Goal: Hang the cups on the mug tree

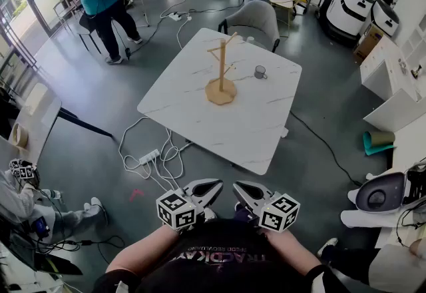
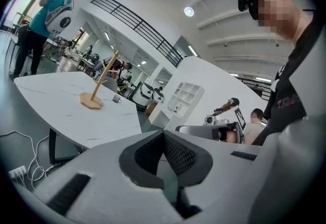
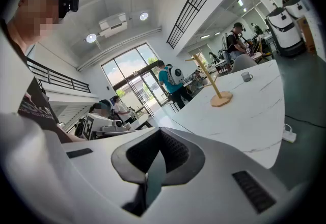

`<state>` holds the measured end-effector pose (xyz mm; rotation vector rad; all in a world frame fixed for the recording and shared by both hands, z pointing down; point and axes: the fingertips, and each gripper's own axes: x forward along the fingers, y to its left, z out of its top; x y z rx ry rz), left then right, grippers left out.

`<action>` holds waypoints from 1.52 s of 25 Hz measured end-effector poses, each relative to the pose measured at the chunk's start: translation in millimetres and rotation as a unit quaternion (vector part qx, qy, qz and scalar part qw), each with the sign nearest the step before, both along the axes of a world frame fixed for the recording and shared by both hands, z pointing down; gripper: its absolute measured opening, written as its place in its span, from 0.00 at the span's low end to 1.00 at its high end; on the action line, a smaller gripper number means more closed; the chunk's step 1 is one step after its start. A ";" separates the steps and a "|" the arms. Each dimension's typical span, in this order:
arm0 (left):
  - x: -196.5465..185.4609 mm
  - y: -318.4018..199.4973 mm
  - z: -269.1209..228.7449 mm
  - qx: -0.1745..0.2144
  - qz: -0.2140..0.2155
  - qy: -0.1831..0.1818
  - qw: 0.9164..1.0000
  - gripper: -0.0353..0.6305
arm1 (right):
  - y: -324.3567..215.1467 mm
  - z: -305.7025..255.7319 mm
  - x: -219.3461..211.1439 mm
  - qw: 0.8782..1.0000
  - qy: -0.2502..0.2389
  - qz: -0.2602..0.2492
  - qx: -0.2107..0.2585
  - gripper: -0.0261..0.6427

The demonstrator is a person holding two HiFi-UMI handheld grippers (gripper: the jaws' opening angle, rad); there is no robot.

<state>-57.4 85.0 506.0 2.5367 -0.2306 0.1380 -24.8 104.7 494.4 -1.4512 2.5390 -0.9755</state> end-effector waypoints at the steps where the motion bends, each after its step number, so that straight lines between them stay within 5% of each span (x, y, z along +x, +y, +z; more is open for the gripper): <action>1: -0.3 -0.2 0.3 0.000 0.000 0.000 1.000 0.05 | -0.2 0.2 -0.4 1.000 0.000 0.000 0.000 0.05; 38: -16.4 -6.5 3.1 -0.002 -0.006 -0.001 1.000 0.05 | -12.1 1.8 -14.9 1.000 -0.015 -0.007 -0.003 0.05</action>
